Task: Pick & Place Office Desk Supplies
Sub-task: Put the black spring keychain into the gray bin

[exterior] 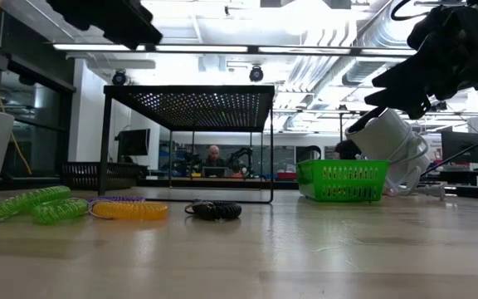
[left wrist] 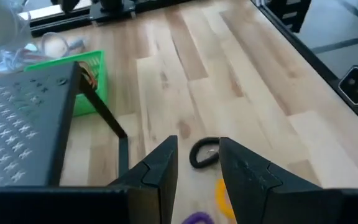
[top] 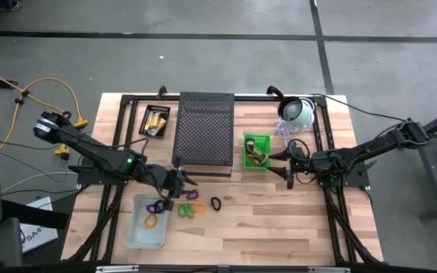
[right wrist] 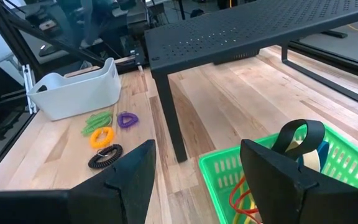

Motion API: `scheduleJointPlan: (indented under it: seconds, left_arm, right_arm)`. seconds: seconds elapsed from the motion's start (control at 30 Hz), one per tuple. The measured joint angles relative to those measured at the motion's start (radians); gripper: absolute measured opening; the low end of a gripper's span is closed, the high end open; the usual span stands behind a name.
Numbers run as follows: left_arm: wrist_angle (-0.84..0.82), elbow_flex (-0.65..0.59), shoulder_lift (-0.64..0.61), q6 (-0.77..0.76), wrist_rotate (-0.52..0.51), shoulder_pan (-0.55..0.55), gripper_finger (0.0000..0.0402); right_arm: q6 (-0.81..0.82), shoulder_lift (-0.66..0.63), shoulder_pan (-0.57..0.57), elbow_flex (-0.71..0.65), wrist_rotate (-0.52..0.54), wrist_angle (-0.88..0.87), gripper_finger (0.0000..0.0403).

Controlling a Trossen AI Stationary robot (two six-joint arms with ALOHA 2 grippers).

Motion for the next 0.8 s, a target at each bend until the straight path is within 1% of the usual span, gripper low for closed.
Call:
scheduleJointPlan:
  seconds: [0.17,0.33,0.47,0.63,0.8]
  left_arm:
    - [0.035,0.002,0.079,0.034,0.008,0.019,0.0113]
    - [0.044,0.034,0.163,0.035,0.052,0.039,0.0113]
    - [0.026,0.113,0.241,0.04,0.085,0.042,0.0113]
    - [-0.034,0.223,0.345,0.076,0.09,0.042,0.0113]
    - [-0.05,0.282,0.428,0.075,0.089,0.042,0.0113]
  right_arm:
    - [0.0,0.0,0.0,0.0,0.0,0.0,0.0223]
    - [0.0,0.0,0.0,0.0,0.0,-0.001,0.0223]
    - [0.0,0.0,0.0,0.0,0.0,-0.001,0.0223]
    - [0.0,0.0,0.0,0.0,0.0,-0.001,0.0223]
    - [0.0,0.0,0.0,0.0,0.0,-0.002,0.0223]
